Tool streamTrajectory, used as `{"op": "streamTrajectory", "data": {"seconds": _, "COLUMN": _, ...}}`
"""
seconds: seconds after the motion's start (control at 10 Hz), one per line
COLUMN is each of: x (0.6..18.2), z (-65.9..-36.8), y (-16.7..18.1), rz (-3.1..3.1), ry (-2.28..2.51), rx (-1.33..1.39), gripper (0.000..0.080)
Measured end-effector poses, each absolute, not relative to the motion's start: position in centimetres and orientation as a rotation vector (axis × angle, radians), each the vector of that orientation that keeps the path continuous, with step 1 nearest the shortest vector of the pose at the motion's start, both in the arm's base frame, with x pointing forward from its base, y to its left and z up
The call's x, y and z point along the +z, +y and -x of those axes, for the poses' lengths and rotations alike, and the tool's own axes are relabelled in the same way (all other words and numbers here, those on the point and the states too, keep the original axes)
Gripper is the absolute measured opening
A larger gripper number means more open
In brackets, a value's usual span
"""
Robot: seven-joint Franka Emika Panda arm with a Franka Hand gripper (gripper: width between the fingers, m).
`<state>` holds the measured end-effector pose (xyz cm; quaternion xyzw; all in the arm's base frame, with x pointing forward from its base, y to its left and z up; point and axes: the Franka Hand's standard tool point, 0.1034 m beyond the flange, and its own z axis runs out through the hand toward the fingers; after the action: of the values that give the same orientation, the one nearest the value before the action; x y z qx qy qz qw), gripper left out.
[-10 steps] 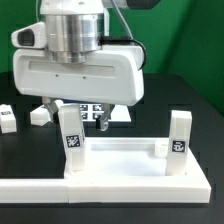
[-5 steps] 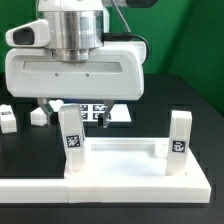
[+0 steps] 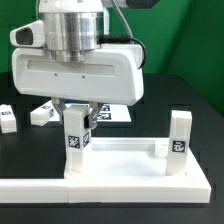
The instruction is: Assemble desk
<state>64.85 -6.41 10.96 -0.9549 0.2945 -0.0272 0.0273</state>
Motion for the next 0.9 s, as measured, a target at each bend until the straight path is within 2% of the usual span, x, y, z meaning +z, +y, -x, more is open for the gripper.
{"op": "streamTrajectory", "data": {"seconds": 0.2, "x": 10.9, "z": -64.8, "y": -6.4, "rz": 2.87, "ry": 1.125, "rx": -0.078, "gripper": 0.0288}}
{"op": "streamTrajectory", "data": {"seconds": 0.5, "x": 10.8, "z": -64.8, "y": -6.6, "rz": 2.391, "ry": 1.867, "rx": -0.038, "gripper": 0.0288}}
{"op": "streamTrajectory", "data": {"seconds": 0.9, "x": 10.8, "z": -64.6, "y": -5.3, "rz": 1.929, "ry": 2.273, "rx": -0.019, "gripper": 0.029}}
